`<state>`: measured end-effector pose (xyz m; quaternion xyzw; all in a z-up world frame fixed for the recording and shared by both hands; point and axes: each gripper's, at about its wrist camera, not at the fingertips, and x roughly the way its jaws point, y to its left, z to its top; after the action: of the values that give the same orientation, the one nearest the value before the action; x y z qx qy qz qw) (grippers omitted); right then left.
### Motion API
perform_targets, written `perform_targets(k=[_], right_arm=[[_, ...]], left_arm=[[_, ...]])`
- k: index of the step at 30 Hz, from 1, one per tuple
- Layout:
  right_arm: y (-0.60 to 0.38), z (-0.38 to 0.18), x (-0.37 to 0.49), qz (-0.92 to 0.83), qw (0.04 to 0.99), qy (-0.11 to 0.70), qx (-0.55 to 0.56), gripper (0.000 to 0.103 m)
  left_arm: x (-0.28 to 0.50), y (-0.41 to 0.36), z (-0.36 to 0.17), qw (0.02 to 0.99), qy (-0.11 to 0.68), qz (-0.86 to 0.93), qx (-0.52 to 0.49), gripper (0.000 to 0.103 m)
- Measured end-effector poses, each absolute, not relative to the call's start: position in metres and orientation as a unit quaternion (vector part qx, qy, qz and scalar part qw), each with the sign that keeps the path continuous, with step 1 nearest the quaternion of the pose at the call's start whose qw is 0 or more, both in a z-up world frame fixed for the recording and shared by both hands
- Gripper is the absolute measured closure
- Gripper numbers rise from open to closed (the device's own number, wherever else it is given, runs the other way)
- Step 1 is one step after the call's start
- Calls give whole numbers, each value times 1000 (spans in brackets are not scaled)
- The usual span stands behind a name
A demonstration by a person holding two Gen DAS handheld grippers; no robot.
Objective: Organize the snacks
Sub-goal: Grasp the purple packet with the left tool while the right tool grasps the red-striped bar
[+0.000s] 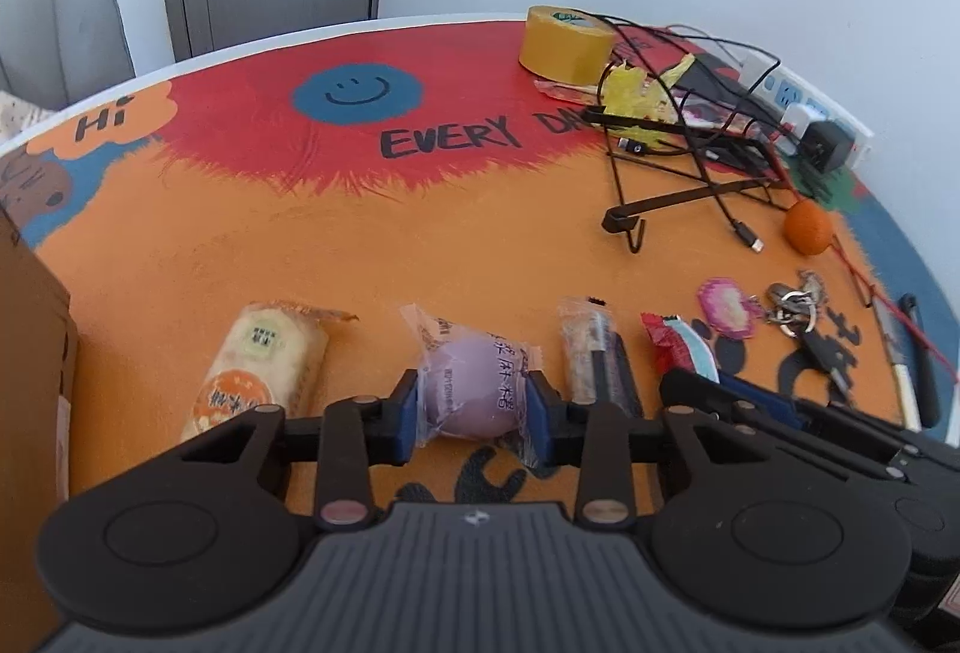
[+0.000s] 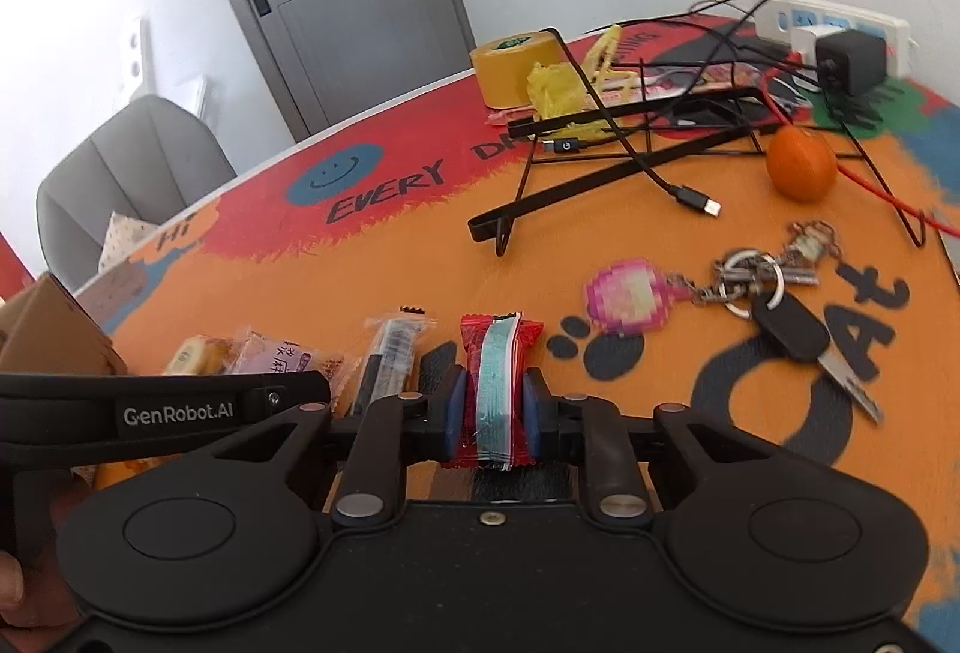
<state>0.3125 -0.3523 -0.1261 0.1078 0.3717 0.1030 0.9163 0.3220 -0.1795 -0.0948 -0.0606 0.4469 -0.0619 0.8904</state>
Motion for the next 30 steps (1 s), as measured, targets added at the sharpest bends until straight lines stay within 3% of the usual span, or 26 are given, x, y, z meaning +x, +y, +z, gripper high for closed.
perform_targets(k=[30], right_arm=[[-306,-59,256,120,939,299,119,82]], left_arm=[[246,-113,-15,924,367,-58,-90,69]])
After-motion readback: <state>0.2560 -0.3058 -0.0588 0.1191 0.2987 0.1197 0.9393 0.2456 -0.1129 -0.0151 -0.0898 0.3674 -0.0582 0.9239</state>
